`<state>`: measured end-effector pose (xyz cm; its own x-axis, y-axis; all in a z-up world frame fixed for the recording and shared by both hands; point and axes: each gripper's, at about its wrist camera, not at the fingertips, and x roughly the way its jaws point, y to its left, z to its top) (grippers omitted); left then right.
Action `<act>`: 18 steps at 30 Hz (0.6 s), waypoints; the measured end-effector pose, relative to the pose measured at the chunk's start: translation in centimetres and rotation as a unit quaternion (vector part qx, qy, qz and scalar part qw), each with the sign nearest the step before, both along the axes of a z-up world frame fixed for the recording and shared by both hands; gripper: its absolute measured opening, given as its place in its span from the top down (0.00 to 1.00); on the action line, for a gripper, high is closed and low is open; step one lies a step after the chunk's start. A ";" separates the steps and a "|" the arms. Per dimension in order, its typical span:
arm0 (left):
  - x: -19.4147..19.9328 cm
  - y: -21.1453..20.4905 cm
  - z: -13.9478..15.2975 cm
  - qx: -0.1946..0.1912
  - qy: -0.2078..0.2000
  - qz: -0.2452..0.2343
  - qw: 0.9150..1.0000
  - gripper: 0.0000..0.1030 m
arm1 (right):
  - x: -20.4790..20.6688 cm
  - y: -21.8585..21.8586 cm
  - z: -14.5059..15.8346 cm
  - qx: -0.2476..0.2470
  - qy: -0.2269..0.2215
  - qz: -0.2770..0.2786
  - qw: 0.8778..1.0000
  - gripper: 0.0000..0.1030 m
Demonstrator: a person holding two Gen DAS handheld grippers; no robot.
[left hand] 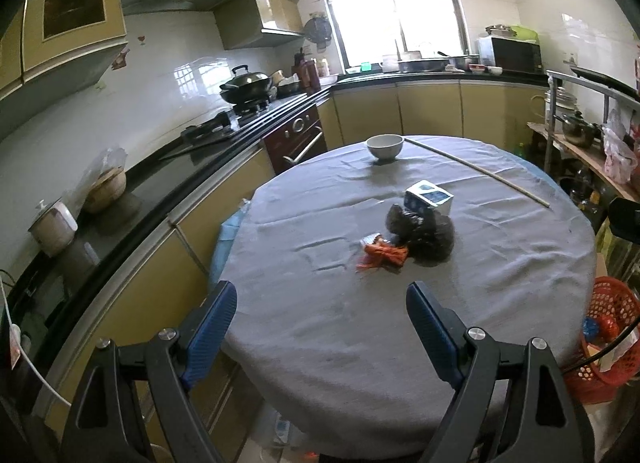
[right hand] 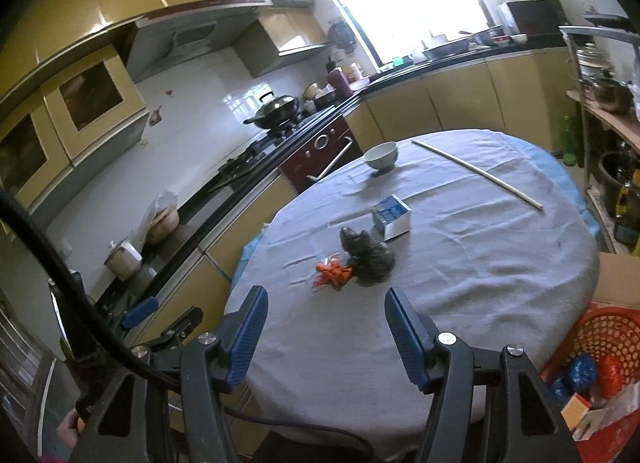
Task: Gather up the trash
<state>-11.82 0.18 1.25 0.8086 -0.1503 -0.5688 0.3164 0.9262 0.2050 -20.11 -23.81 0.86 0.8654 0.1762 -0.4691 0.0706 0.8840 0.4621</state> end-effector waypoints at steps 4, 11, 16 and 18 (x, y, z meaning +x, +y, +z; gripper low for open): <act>0.5 1.3 -0.3 -0.001 0.003 0.012 1.000 0.16 | 1.0 1.3 -0.2 -0.005 0.006 0.013 1.000 0.37; 1.2 2.7 -0.9 -0.001 0.009 0.026 1.000 0.16 | 2.8 3.0 -0.7 -0.009 0.016 0.032 0.999 0.37; 1.7 3.5 -1.2 0.000 0.014 0.032 0.999 0.16 | 3.6 3.8 -1.1 -0.010 0.022 0.043 0.999 0.37; 1.8 3.6 -1.3 0.000 0.015 0.033 0.999 0.16 | 3.8 4.1 -1.2 -0.013 0.024 0.046 0.999 0.37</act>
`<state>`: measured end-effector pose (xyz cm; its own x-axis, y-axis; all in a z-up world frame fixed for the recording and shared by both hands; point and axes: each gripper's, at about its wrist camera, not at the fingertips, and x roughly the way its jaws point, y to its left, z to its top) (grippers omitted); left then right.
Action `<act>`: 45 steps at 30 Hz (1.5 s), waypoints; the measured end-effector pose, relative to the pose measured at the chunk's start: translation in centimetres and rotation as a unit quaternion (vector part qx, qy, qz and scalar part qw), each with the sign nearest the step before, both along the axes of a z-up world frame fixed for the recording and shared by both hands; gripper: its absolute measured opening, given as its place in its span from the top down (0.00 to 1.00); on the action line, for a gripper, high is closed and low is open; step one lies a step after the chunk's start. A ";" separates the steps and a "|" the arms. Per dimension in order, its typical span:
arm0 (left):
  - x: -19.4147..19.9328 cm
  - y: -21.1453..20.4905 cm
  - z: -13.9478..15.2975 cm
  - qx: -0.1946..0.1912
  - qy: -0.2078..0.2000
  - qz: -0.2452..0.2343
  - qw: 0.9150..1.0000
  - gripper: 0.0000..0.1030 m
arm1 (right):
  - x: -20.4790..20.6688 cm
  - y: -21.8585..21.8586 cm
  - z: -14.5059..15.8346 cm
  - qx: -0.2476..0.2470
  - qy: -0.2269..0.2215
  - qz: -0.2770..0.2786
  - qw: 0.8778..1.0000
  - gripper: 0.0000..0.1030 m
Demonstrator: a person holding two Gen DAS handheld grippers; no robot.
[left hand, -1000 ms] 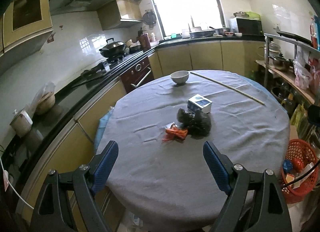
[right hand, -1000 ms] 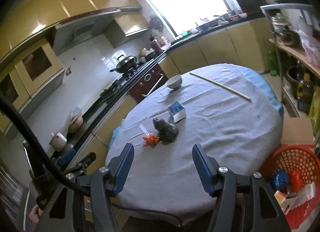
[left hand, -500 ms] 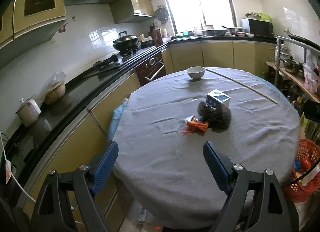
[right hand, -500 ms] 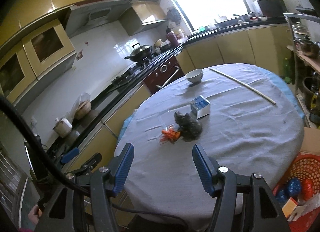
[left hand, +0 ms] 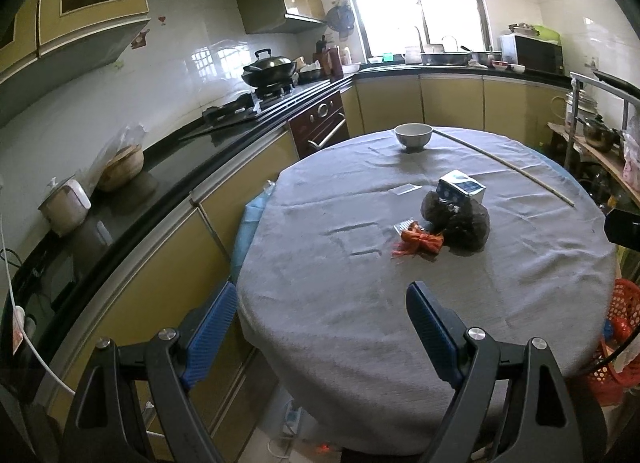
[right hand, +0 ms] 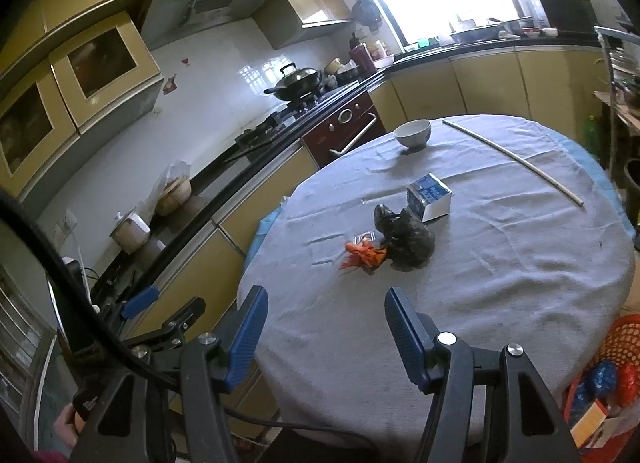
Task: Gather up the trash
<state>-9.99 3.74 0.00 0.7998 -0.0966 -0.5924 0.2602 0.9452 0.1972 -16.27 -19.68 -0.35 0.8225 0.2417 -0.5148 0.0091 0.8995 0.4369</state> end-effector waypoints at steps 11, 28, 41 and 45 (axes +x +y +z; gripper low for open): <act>0.9 0.4 -1.0 0.003 0.012 0.008 1.000 0.16 | 1.6 1.0 -0.9 -0.004 0.014 0.017 1.000 0.37; 5.6 0.8 -6.0 0.001 0.091 0.021 0.996 0.16 | 5.8 -0.4 -4.5 0.000 0.058 0.005 0.998 0.37; 11.8 -1.2 -11.0 0.004 0.179 0.015 0.984 0.16 | 14.6 -5.7 -8.8 0.010 0.118 -0.019 0.993 0.37; 13.6 -1.6 -11.4 0.000 0.192 0.015 0.981 0.16 | 18.3 -6.2 -9.9 -0.003 0.130 -0.008 0.991 0.37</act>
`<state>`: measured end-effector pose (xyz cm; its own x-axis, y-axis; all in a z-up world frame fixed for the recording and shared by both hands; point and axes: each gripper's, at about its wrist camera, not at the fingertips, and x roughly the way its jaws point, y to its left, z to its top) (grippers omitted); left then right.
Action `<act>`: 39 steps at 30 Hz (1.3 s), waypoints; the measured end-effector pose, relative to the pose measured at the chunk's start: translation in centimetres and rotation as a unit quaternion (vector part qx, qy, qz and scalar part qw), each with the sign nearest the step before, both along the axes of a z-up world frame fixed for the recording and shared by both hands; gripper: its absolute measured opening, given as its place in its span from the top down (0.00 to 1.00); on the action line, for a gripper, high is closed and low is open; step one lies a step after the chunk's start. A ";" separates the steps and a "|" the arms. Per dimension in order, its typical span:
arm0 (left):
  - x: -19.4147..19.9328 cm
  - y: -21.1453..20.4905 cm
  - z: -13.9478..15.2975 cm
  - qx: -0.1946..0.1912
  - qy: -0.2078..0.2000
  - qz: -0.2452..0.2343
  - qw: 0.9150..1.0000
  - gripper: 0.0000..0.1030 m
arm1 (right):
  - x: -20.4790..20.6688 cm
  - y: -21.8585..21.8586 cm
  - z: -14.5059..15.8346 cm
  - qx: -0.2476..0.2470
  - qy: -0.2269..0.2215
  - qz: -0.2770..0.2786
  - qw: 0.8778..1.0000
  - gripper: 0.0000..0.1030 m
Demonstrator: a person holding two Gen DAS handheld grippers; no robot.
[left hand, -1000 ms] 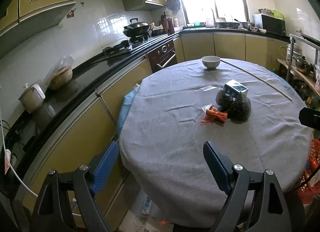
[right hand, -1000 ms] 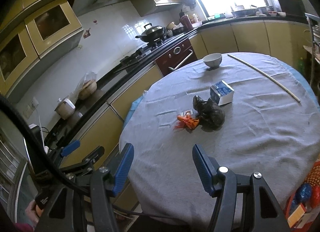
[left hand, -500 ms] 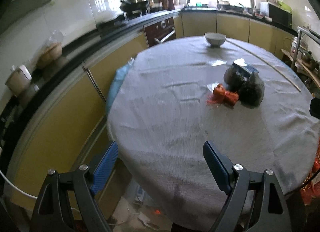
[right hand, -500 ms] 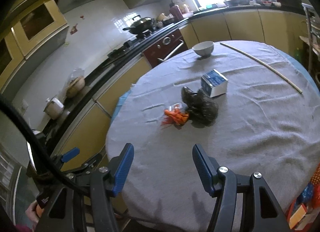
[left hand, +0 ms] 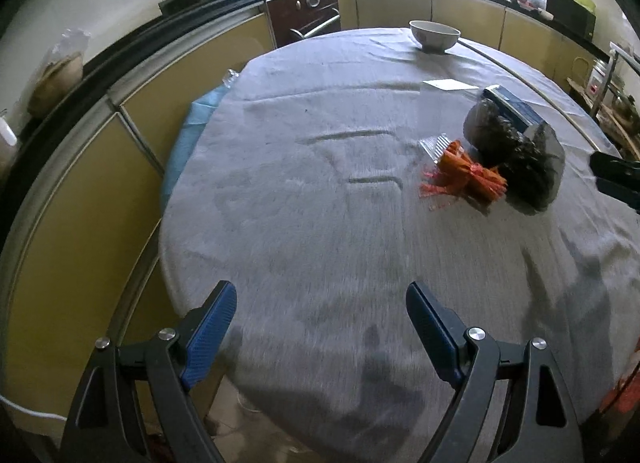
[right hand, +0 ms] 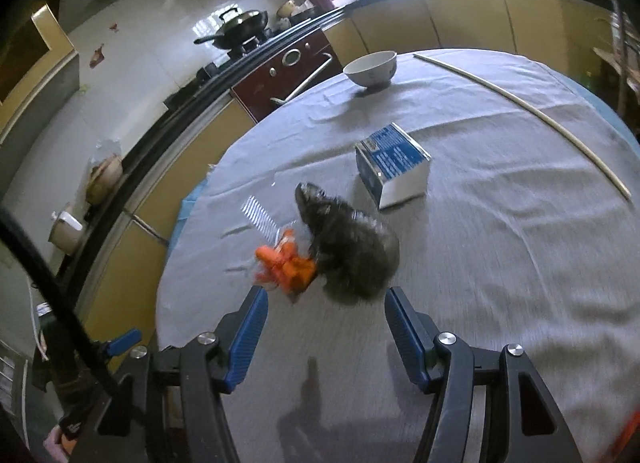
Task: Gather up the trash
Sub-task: 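Grasp the orange wrappers with the left tool while the right tool grasps the black bag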
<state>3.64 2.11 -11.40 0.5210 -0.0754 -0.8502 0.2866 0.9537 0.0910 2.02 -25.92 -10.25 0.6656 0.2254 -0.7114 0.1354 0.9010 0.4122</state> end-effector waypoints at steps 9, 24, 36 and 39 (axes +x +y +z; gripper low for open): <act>3.2 -2.1 0.0 -0.023 0.029 -0.013 0.999 0.16 | 6.7 -0.2 -4.7 0.015 0.026 0.007 1.000 0.37; 8.6 -8.3 -1.7 -0.109 0.085 -0.044 0.989 0.16 | 3.7 -2.8 -5.5 0.021 0.029 0.008 0.999 0.73; 9.5 -9.9 -3.9 -0.178 0.103 -0.060 0.977 0.53 | 5.7 -2.0 -2.1 0.055 -0.031 0.044 0.997 0.24; 8.8 -9.1 -3.9 -0.179 0.102 -0.068 0.976 0.54 | 7.8 0.0 -2.6 0.043 -0.021 0.061 0.997 0.25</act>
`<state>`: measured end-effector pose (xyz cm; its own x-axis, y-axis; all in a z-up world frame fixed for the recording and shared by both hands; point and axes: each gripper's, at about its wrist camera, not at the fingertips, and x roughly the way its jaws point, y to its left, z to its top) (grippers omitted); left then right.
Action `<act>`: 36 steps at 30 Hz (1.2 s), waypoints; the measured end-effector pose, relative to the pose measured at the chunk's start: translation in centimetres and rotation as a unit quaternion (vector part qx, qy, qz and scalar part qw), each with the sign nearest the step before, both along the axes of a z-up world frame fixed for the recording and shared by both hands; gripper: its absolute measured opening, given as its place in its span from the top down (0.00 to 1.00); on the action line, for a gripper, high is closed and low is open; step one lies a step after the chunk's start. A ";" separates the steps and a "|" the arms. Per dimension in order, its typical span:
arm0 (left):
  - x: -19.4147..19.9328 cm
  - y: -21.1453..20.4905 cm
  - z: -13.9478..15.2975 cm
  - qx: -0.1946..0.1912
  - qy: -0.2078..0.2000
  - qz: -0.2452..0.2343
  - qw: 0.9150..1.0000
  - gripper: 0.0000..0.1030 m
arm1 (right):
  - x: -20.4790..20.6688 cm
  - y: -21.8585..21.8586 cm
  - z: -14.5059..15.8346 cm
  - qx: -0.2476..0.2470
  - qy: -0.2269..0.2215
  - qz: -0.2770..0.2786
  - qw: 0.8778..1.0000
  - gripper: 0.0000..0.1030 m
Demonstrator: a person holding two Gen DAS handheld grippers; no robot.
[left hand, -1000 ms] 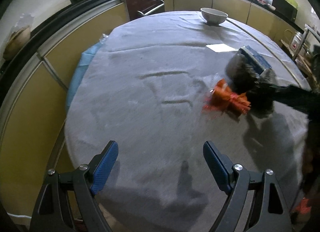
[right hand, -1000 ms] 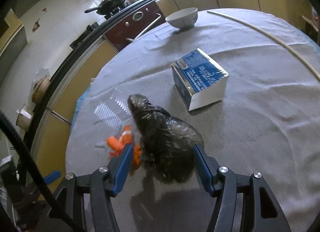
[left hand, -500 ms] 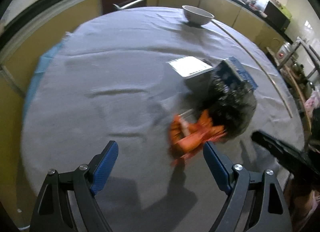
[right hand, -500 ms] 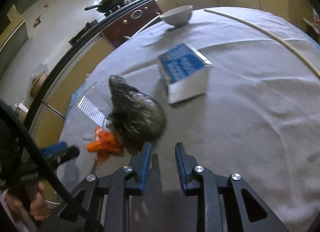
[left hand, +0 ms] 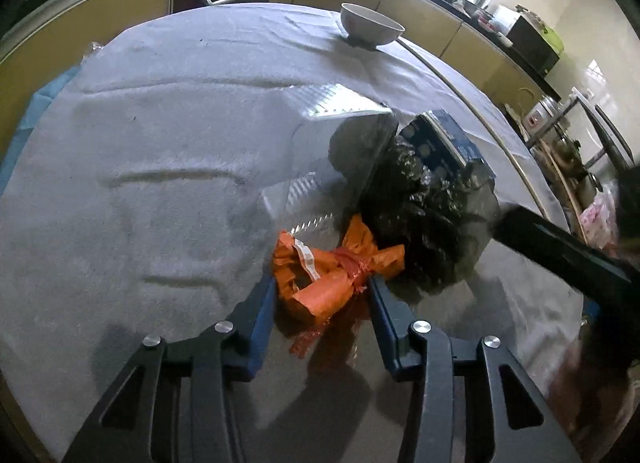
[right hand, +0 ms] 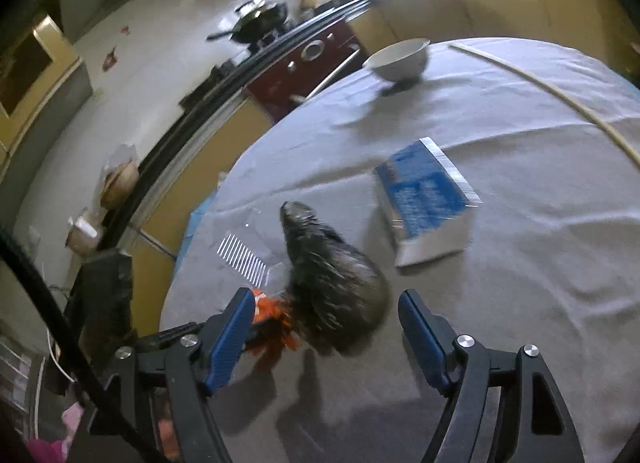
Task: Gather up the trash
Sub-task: 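Grasp the orange wrappers with the left tool while the right tool grasps the black bag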
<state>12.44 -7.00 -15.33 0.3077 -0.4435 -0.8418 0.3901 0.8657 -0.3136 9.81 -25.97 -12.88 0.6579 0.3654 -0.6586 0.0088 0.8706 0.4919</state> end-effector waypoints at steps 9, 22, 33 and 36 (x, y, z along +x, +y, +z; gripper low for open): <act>-3.0 4.1 1.3 0.007 -0.014 -0.011 1.000 0.55 | 3.1 3.0 -2.7 -0.042 0.031 0.002 0.999 0.67; -6.1 4.6 2.7 0.030 -0.037 -0.009 0.999 0.55 | -9.1 -0.8 -1.0 -0.023 0.025 -0.052 0.998 0.70; -10.7 2.7 4.1 0.030 -0.057 -0.040 0.997 0.55 | -19.6 -2.8 -0.4 -0.011 0.035 -0.087 0.996 0.71; -12.0 2.5 3.4 0.032 -0.047 -0.050 0.997 0.55 | -21.1 -3.0 -0.9 -0.011 0.058 -0.087 0.995 0.64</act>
<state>0.42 -4.52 -11.90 0.3440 -0.4224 -0.8386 0.5006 0.8381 -0.2168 -11.29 -28.98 -13.81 0.6296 0.2376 -0.7397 0.2151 0.8616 0.4598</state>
